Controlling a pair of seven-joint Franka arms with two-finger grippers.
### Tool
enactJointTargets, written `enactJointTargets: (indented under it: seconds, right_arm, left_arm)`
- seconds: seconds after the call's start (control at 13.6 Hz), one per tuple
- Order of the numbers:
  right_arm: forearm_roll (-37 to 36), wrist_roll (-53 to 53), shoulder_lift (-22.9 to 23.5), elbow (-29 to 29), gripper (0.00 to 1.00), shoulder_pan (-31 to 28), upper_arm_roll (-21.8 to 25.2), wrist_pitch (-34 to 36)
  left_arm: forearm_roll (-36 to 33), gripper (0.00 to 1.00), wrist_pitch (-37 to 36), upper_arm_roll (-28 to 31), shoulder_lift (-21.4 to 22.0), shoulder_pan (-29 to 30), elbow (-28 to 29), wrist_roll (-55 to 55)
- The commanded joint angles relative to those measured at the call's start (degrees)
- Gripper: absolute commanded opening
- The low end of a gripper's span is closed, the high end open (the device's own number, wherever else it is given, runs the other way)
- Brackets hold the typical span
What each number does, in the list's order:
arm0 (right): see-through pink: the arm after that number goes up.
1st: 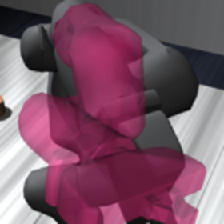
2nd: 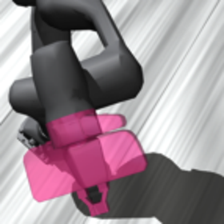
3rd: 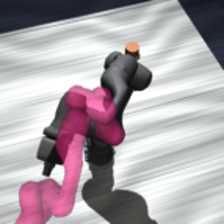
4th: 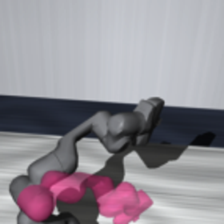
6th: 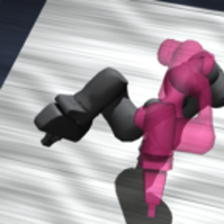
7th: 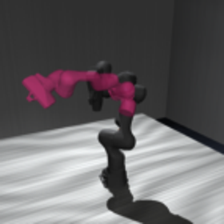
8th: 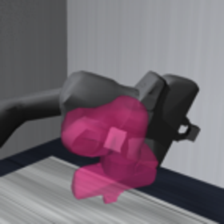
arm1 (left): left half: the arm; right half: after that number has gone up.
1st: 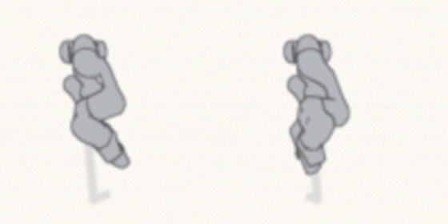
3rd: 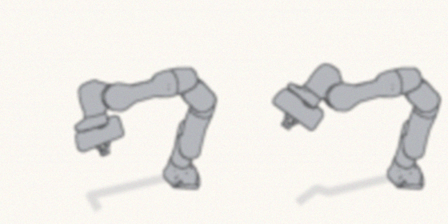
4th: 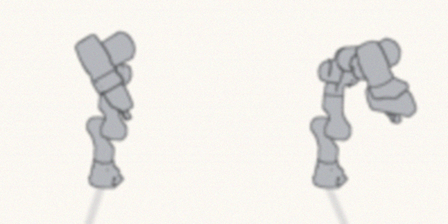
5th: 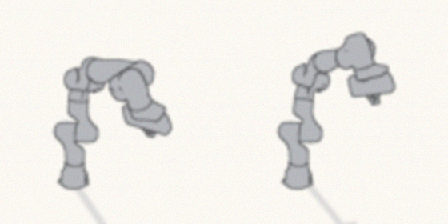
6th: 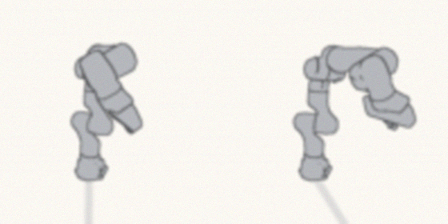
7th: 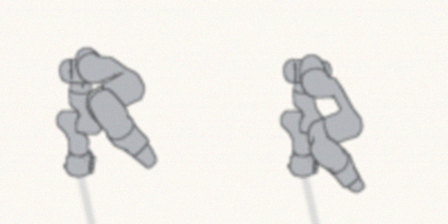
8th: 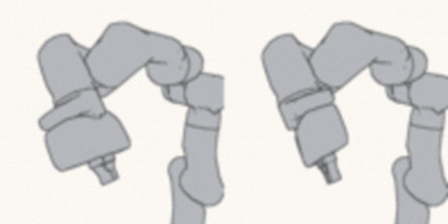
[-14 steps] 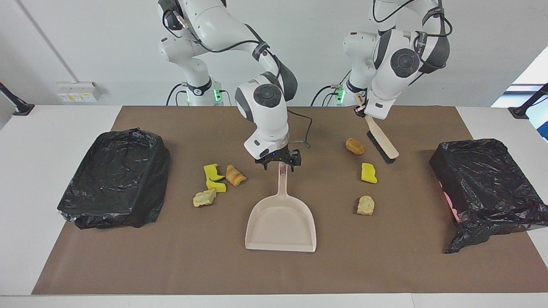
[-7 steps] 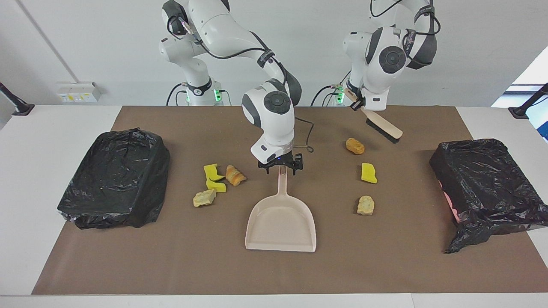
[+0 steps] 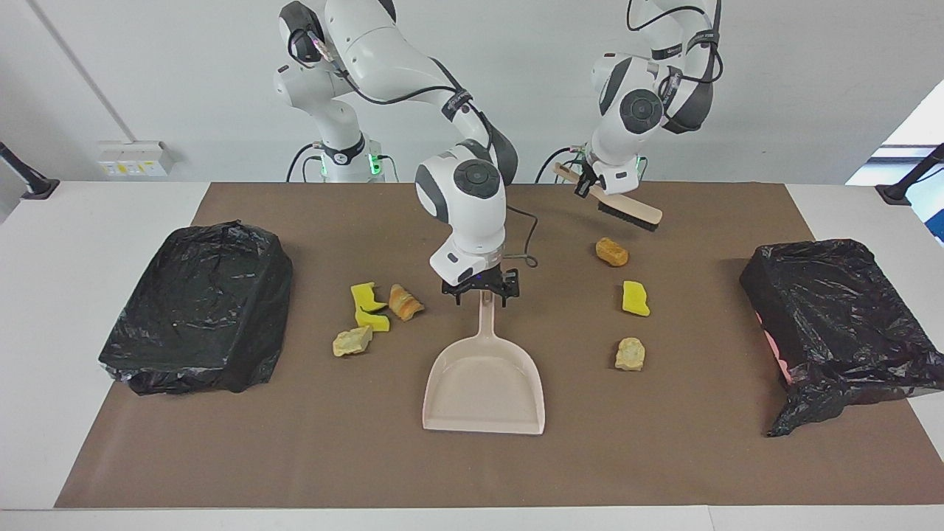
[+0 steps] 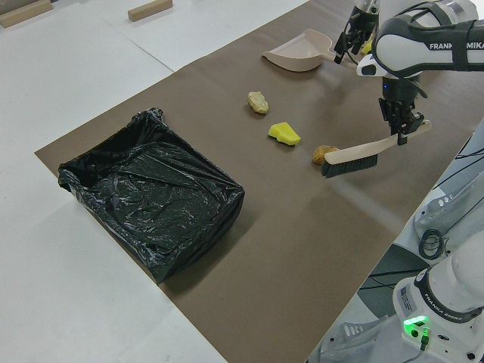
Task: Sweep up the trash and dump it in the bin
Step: 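Grasp the brush with the left gripper while the right gripper grasps the dustpan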
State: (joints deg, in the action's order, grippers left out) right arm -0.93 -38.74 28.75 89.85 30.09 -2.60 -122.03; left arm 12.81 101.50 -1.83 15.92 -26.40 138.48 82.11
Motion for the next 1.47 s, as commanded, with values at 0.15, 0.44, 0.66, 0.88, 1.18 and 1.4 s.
enactJointTargets:
  seconds: [0.15,0.44,0.66,0.88,1.18,1.4]
  right_arm:
    - [-1.1,-0.3,1.2,-1.2,0.91,-0.6,-0.4,-2.3]
    - [-1.0,-1.1,1.7,-1.4,0.00,0.3,-0.1,-1.6]
    - [-3.0,-3.2,1.8,-2.0,0.00,0.6,0.1,-0.8]
    - [-2.9,-3.3,0.1,-3.5,0.00,0.4,-0.1,2.1]
    - [1.1,4.9,-6.6,-2.5,0.00,-1.7,-0.4,4.9]
    - [4.1,16.9,-12.3,2.1,0.00,-3.0,-0.2,5.9]
  left_arm:
    - [5.3,0.00,8.4,0.8,-3.4,-1.0,0.7,5.5]
    - [5.2,0.00,12.7,1.0,-8.8,2.2,-3.3,2.6]
    - [4.8,0.00,12.1,1.0,-13.4,6.6,-10.1,-1.2]
    - [4.1,0.00,10.7,1.0,-13.8,9.8,-10.8,-14.5]
    - [-0.9,0.00,8.6,1.1,-14.1,12.1,-11.3,-26.3]
    - [-2.4,0.00,8.4,1.1,-14.1,13.4,-11.1,-42.4]
